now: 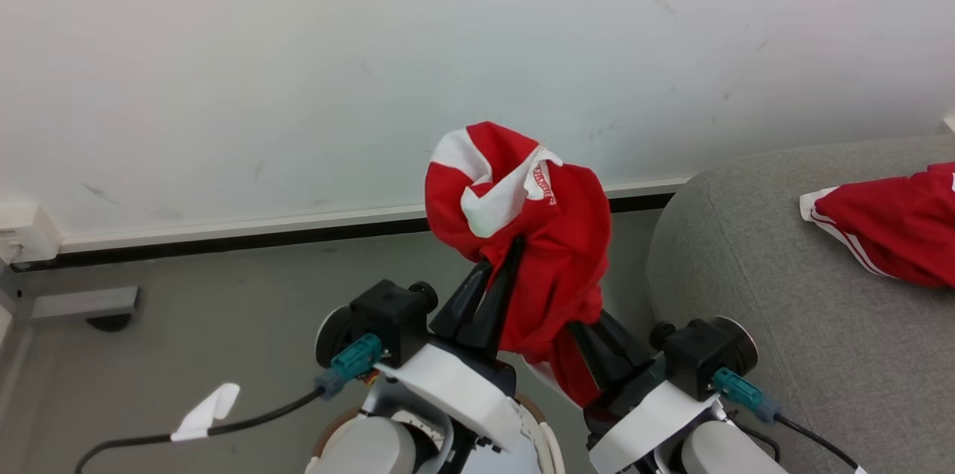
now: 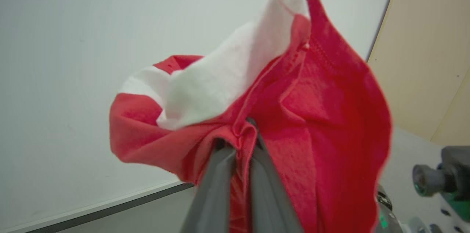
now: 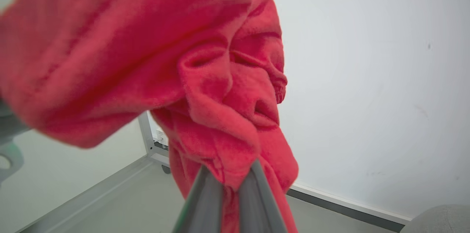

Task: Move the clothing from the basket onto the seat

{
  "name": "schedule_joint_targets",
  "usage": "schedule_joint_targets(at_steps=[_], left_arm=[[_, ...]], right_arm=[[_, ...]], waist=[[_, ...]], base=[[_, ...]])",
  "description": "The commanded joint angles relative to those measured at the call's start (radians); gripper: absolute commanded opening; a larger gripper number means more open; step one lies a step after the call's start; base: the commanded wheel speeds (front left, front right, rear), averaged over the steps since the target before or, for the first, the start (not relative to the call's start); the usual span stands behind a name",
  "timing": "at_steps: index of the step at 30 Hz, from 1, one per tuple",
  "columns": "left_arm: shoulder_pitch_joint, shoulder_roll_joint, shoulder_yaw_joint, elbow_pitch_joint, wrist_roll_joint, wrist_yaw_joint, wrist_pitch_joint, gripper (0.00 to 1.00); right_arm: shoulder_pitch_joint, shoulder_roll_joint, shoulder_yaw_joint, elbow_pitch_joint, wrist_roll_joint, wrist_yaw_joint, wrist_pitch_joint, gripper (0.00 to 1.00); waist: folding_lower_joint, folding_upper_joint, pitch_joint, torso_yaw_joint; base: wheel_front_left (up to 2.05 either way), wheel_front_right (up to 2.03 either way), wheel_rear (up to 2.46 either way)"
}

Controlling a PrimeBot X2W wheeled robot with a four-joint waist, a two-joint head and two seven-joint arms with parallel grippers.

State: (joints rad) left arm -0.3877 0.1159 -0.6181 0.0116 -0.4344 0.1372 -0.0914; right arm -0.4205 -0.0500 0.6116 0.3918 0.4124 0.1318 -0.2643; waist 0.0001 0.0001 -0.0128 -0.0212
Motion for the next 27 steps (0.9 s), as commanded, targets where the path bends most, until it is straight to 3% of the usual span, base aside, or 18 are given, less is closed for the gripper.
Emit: schedule_joint_targets(at_steps=[1, 2, 3, 4, 5, 27], left_arm=[[0.012, 0.011, 0.002, 0.003, -0.002, 0.004, -0.009, 0.35], [0.014, 0.012, 0.001, 0.005, -0.003, 0.005, -0.010, 0.44], [0.017, 0.013, 0.001, 0.007, -0.004, 0.006, -0.012, 0.61], [0.020, 0.015, 0.000, 0.008, -0.003, 0.005, -0.013, 0.87], [0.025, 0.017, -0.001, 0.011, -0.003, 0.007, -0.013, 1.00], [0.093, 0.084, -0.025, 0.010, 0.004, 0.015, 0.003, 1.00]], right_arm=[[0.018, -0.002, -0.014, -0.009, -0.006, -0.002, 0.000, 0.00], [0.019, -0.001, -0.021, -0.013, -0.005, -0.002, 0.000, 0.00], [0.020, -0.001, -0.026, -0.017, -0.004, -0.002, 0.000, 0.00], [0.022, -0.001, -0.032, -0.020, -0.004, -0.002, 0.000, 0.00], [0.025, -0.001, -0.038, -0.023, -0.004, -0.002, 0.000, 0.00], [0.034, -0.001, -0.194, -0.059, -0.034, -0.002, 0.000, 0.00]], waist=[[-0.0001, -0.0001, 0.000, -0.001], [-0.0001, -0.0001, 0.001, -0.002], [-0.0001, -0.0001, 0.001, -0.002], [-0.0001, -0.0001, 0.001, -0.003], [-0.0001, -0.0001, 0.001, -0.003], [-0.0001, -0.0001, 0.005, -0.012]], base=[[0.00, 0.00, 0.00], [0.00, 0.00, 0.00], [0.00, 0.00, 0.00], [0.00, 0.00, 0.00], [0.00, 0.00, 0.00], [0.00, 0.00, 0.00]])
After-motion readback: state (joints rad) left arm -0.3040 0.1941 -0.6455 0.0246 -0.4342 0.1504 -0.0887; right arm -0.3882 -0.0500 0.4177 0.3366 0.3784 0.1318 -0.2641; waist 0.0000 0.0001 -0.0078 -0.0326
